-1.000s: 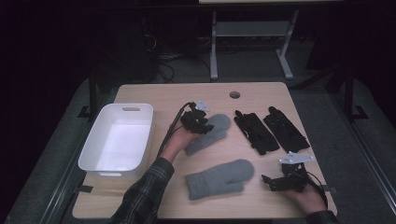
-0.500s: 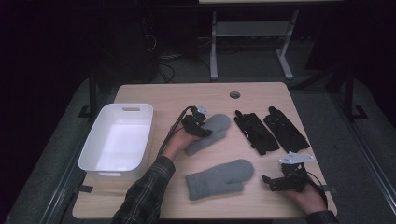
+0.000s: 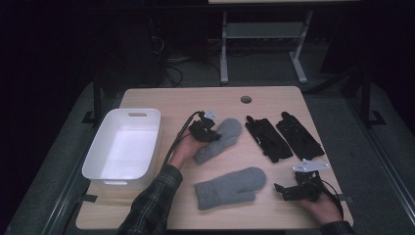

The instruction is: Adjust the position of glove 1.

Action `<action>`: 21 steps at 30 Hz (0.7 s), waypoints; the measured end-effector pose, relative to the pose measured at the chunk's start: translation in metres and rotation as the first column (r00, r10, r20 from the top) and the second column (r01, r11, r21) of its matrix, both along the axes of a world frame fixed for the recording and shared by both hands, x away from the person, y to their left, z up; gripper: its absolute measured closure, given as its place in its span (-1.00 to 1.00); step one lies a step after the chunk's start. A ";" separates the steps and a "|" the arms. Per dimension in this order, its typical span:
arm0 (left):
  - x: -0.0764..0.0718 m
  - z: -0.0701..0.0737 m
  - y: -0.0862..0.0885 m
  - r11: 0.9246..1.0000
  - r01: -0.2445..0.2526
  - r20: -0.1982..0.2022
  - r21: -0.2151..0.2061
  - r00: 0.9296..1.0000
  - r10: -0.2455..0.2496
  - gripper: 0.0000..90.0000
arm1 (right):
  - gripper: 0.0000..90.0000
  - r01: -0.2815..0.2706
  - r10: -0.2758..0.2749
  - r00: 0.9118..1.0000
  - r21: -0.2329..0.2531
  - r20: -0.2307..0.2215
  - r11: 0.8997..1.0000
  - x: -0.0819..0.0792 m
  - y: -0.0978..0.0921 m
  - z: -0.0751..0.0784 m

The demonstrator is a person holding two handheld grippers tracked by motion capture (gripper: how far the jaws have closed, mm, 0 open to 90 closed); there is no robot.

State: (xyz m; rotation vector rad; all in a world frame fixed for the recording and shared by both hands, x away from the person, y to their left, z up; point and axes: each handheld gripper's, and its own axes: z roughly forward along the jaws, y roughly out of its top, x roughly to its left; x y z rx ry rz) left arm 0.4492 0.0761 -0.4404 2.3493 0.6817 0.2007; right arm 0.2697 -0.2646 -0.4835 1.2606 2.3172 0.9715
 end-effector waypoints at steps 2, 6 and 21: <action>-0.003 0.008 0.003 1.000 0.003 -0.001 -0.024 1.000 -0.004 0.81 | -1.00 0.000 0.000 1.000 0.000 0.000 1.000 0.000 0.000 0.000; -0.015 0.028 0.007 0.997 0.020 -0.035 -0.081 0.999 -0.022 0.81 | -1.00 0.000 0.000 1.000 0.000 0.000 1.000 0.000 0.000 0.000; -0.060 0.071 0.021 0.979 0.156 -0.087 -0.134 0.982 -0.168 0.81 | -1.00 0.000 0.000 1.000 -0.001 0.000 1.000 0.000 0.000 0.000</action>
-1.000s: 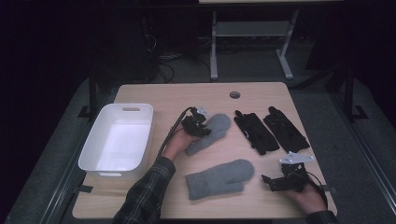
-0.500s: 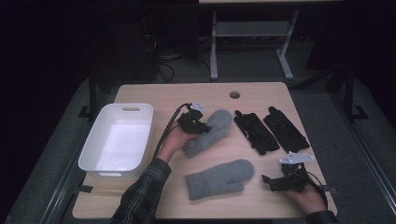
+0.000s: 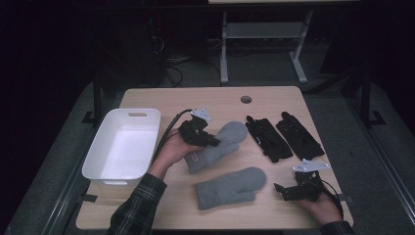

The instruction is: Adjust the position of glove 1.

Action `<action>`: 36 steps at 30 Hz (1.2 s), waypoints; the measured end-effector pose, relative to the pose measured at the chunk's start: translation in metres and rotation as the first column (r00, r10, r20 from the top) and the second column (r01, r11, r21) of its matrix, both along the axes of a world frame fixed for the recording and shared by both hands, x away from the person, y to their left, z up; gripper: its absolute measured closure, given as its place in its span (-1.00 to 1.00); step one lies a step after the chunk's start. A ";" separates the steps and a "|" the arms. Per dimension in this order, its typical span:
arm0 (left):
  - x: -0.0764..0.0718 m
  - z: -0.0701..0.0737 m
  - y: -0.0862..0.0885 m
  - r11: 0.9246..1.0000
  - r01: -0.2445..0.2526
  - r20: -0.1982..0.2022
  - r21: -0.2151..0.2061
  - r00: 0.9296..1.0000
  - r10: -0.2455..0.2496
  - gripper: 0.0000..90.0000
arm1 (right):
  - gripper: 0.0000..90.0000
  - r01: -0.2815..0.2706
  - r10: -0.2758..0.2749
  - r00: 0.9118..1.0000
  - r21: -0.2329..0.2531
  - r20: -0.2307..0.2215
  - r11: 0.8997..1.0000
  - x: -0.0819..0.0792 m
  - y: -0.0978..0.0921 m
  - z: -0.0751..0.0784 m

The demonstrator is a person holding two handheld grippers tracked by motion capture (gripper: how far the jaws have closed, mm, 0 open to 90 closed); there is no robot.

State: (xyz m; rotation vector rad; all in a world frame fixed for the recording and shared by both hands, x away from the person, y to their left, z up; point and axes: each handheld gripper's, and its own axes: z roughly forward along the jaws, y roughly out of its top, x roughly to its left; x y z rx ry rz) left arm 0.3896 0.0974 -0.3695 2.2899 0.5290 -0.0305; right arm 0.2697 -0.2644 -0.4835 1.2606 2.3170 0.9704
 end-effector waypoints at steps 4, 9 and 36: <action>-0.017 0.004 0.000 0.999 0.053 -0.001 0.013 0.999 -0.053 0.81 | -1.00 0.000 0.000 1.000 0.000 0.000 1.000 0.000 0.000 0.000; -0.027 0.006 -0.005 0.997 0.071 -0.011 0.020 0.997 -0.071 0.81 | -1.00 0.000 0.000 1.000 0.000 0.001 1.000 0.000 0.000 0.000; -0.073 -0.027 -0.057 0.965 0.225 -0.051 0.134 0.974 -0.220 0.79 | -1.00 0.005 -0.005 1.000 0.001 -0.001 1.000 0.000 0.000 0.000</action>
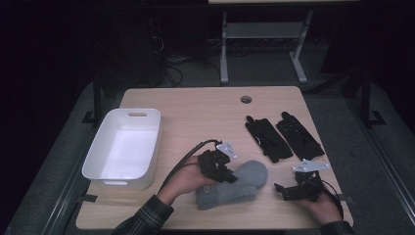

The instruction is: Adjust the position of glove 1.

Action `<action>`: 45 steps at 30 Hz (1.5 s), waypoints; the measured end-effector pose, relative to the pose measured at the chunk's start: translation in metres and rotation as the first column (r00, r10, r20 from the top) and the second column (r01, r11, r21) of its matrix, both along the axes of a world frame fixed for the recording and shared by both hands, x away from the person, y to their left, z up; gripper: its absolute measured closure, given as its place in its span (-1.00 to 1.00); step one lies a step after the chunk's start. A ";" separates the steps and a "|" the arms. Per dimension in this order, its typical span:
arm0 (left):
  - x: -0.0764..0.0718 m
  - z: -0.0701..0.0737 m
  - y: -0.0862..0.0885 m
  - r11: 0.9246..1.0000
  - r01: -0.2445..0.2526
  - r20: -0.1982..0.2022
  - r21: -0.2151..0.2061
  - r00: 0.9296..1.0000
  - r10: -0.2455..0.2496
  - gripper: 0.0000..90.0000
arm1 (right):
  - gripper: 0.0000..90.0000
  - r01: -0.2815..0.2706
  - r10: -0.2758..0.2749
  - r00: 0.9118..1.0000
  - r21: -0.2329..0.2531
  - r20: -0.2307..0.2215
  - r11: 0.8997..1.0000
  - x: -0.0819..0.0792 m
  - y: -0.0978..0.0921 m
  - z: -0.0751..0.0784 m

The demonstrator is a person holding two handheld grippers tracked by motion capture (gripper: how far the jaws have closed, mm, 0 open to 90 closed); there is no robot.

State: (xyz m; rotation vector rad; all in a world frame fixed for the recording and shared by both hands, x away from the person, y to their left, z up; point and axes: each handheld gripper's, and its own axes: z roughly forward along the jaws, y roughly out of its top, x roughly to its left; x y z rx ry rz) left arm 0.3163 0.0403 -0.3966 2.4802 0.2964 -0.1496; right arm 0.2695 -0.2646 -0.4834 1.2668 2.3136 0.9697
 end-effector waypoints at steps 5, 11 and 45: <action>0.000 -0.012 -0.005 1.000 0.000 0.015 0.027 1.000 0.000 0.70 | -1.00 0.000 0.000 1.000 0.000 0.000 1.000 0.000 0.000 0.000; 0.001 -0.003 0.002 0.999 -0.039 0.038 -0.026 0.998 0.040 0.21 | -1.00 0.000 0.000 1.000 0.001 0.000 1.000 0.000 0.000 0.000; -0.012 -0.037 0.078 0.967 -0.254 -0.060 0.025 0.965 0.255 0.97 | -1.00 -0.001 0.001 1.000 -0.004 0.001 1.000 0.000 -0.001 0.000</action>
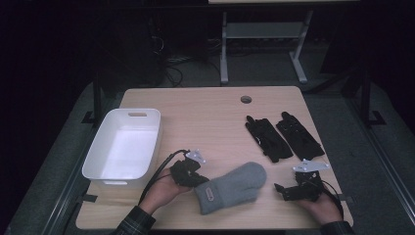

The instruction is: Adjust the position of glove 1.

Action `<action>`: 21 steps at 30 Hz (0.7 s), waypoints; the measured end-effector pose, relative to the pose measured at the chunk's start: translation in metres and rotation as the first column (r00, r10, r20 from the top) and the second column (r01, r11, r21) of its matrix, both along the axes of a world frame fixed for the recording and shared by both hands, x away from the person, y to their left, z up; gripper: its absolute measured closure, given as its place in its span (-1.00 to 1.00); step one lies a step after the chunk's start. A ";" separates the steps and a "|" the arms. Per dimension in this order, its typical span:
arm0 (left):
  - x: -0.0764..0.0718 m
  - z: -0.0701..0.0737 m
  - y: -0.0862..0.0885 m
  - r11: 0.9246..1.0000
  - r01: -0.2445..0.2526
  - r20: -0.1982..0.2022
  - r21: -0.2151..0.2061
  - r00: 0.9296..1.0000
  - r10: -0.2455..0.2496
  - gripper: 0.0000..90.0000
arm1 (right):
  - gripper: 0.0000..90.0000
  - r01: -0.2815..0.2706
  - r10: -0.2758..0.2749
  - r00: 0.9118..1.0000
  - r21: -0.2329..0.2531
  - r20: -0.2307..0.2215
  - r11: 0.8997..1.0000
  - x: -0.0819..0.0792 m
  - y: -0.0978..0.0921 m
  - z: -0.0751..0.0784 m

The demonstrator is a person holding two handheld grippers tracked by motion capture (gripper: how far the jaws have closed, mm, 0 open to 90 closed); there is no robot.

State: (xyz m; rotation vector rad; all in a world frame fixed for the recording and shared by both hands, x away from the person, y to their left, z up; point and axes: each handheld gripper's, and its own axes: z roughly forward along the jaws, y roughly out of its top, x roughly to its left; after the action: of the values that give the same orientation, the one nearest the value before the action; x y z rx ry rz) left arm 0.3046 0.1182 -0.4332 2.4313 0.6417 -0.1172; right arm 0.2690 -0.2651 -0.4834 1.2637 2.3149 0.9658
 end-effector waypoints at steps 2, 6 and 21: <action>-0.006 -0.001 -0.003 1.000 0.003 -0.014 -0.011 1.000 -0.003 0.97 | -1.00 0.004 -0.004 1.000 0.002 -0.001 1.000 0.000 0.000 0.000; -0.011 -0.002 -0.008 1.000 0.009 -0.017 -0.027 1.000 -0.009 0.97 | -1.00 0.006 -0.006 1.000 0.004 0.001 1.000 0.000 -0.001 0.000; 0.000 0.007 -0.016 0.996 -0.012 0.014 -0.085 1.000 0.013 0.29 | -1.00 0.027 -0.027 1.000 0.002 0.001 1.000 0.001 -0.005 0.000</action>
State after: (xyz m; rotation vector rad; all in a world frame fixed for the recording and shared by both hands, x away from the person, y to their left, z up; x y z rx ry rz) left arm 0.3046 0.1024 -0.4267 2.3438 0.6324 -0.1191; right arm 0.2697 -0.2705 -0.4836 1.2911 2.2905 0.9595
